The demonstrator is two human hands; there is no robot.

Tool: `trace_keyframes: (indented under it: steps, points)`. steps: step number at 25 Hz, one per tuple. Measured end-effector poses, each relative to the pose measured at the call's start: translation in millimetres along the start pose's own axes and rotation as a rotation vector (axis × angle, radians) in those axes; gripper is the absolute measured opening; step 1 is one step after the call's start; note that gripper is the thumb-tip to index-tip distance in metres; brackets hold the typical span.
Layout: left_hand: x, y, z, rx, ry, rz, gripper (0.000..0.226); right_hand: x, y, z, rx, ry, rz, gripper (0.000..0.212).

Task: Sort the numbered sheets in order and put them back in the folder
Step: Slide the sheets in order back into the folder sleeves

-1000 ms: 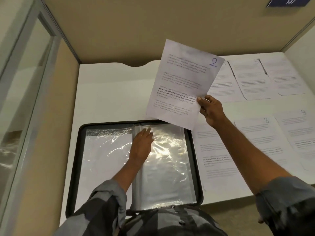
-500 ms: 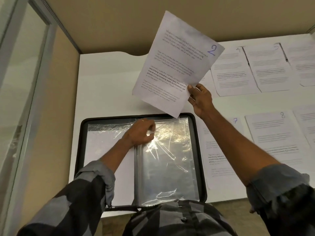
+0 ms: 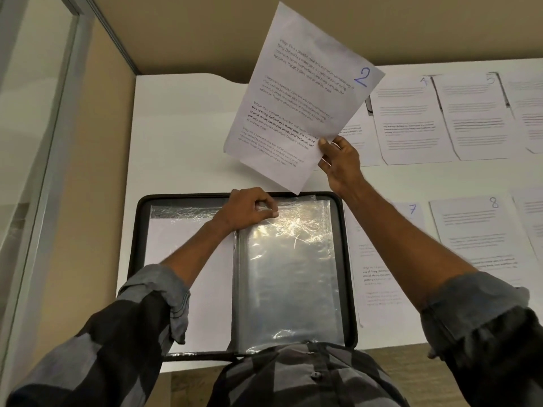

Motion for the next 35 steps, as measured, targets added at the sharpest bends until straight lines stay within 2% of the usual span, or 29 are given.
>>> trace_keyframes:
  steps: [6, 10, 13, 18, 21, 23, 27, 31, 35]
  points:
    - [-4.2, 3.9, -5.9, -0.057, 0.005, 0.02, 0.023, -1.3, 0.1, -31.4, -0.208, 0.065, 0.157, 0.021]
    - [-1.5, -0.9, -5.5, -0.016, 0.007, -0.012, 0.027, 5.9, -11.3, -29.8, -0.253, 0.08, 0.146, 0.017]
    - [1.7, -5.1, -12.1, 0.153, 0.029, 0.01, 0.039, 17.7, -20.4, -20.9, -0.324, 0.067, 0.145, 0.02]
    - [10.3, -6.3, -10.4, 0.49, 0.095, 0.193, 0.054, 29.4, -22.6, -19.2, -0.431, 0.089, 0.201, 0.03]
    - [17.6, -13.1, 3.1, 0.6, 0.057, 0.254, 0.059, 33.0, -22.3, -22.2, -0.464, 0.096, 0.218, 0.03]
    - [22.1, -16.8, 9.5, 0.622, 0.037, 0.278, 0.053, 33.9, -21.8, -26.0, -0.461, 0.104, 0.221, 0.031]
    - [32.2, -25.6, 4.8, 0.534, 0.092, 0.23, 0.022, 34.8, -25.3, -33.9, -0.473, 0.129, 0.24, 0.032]
    - [32.1, -21.7, 13.1, 0.428, 0.082, 0.285, 0.025, 37.9, -28.4, -38.7, -0.467, 0.14, 0.279, 0.022]
    - [29.0, -20.1, 3.5, 0.501, 0.173, 0.225, 0.023, 41.1, -21.5, -37.3, -0.45, 0.14, 0.303, 0.021]
Point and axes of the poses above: each hand's wrist, its own x-axis towards the middle knuckle, its own y-axis out of the palm, z = x × y, the point moved 10 cm from there along x, towards the middle knuckle, and after that the axes turned 3 degrees about -z, right-handed, at the moved point
